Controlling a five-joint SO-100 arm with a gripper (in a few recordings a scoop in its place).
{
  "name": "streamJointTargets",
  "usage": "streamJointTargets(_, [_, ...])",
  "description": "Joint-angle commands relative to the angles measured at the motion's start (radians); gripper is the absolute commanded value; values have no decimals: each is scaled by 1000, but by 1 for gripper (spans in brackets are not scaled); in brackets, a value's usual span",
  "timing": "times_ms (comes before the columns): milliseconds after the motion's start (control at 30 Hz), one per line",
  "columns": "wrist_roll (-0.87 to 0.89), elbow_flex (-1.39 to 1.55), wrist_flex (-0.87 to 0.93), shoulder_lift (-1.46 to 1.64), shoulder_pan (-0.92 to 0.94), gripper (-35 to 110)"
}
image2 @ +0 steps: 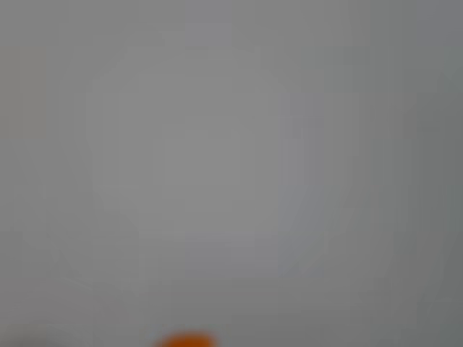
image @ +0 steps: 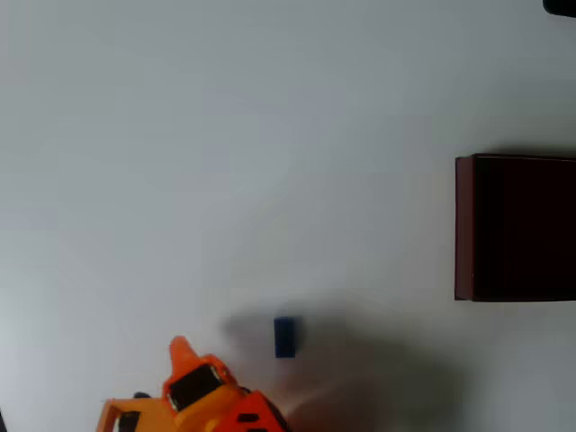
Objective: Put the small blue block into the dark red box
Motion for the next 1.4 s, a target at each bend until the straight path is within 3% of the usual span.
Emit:
streamJointTargets(0, [169,-141,52,-3,28,0])
streamJointTargets(100, [442,-190,86,-40,112,4])
streamJointTargets(233, [824,-202,183,-38,242,22])
streamJointTargets(567, [1351,-278,347,-92,434,31])
streamJointTargets(800, [1640,-221,313,-202,456,31])
streamJointTargets(1033, [1736,-61,215,-230,459,31])
streamJointTargets(1367, [1608,-26,215,-253,563,31])
